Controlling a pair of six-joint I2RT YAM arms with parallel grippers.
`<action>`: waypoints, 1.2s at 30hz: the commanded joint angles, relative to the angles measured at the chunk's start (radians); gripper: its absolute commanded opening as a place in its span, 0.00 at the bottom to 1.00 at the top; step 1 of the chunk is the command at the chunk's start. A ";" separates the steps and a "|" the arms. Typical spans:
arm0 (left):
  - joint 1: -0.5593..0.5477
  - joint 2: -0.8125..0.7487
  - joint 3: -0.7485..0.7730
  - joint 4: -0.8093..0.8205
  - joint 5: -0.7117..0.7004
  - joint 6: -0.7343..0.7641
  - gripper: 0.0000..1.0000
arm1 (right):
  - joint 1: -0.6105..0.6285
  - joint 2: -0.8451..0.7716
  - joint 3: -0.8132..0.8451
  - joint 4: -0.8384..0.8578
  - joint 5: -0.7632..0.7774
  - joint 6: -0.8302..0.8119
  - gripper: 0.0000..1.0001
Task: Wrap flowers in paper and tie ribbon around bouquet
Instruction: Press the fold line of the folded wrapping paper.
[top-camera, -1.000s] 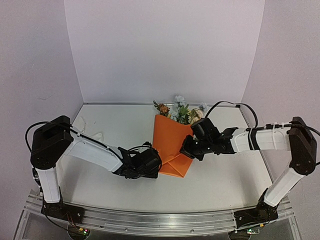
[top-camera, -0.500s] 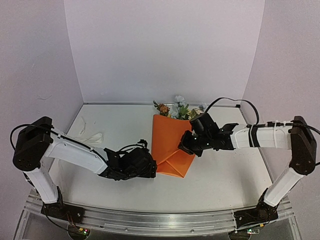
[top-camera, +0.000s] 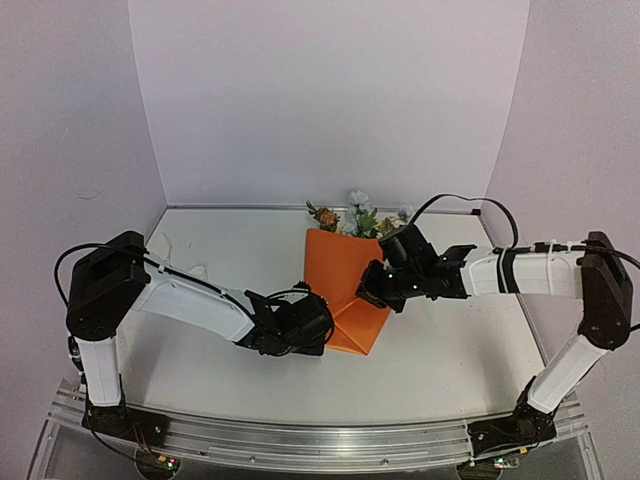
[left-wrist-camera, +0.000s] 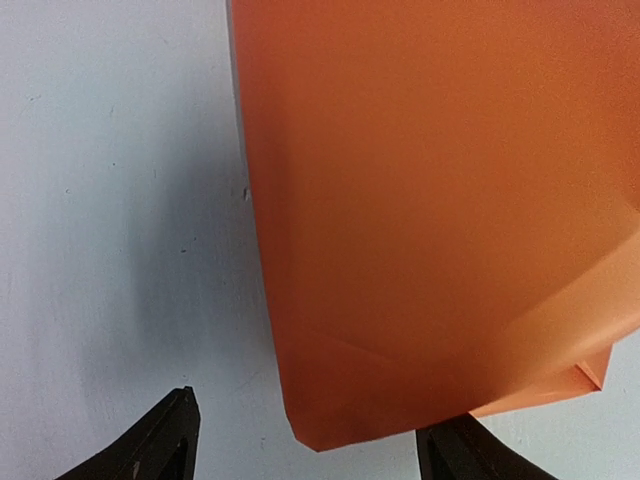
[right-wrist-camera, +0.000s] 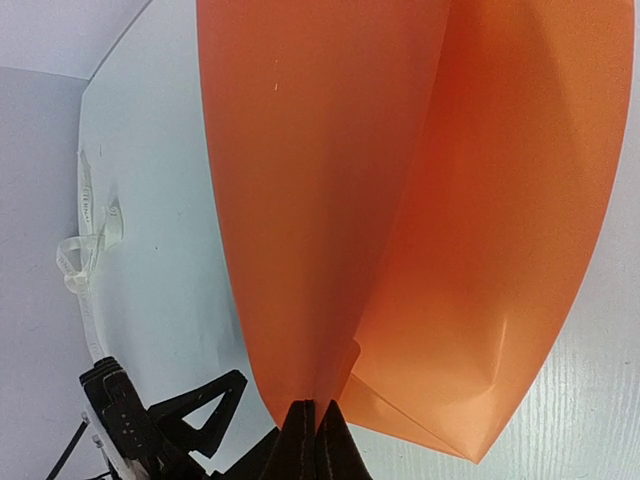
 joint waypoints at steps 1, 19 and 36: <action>-0.002 0.021 0.022 -0.081 -0.057 -0.024 0.71 | 0.006 -0.005 0.012 -0.013 0.014 -0.002 0.00; 0.010 0.000 -0.055 -0.044 -0.006 -0.046 0.46 | 0.004 0.054 -0.088 0.032 0.048 0.022 0.00; 0.042 -0.074 -0.113 0.048 0.122 -0.048 0.42 | 0.050 0.089 -0.220 0.178 0.045 0.049 0.00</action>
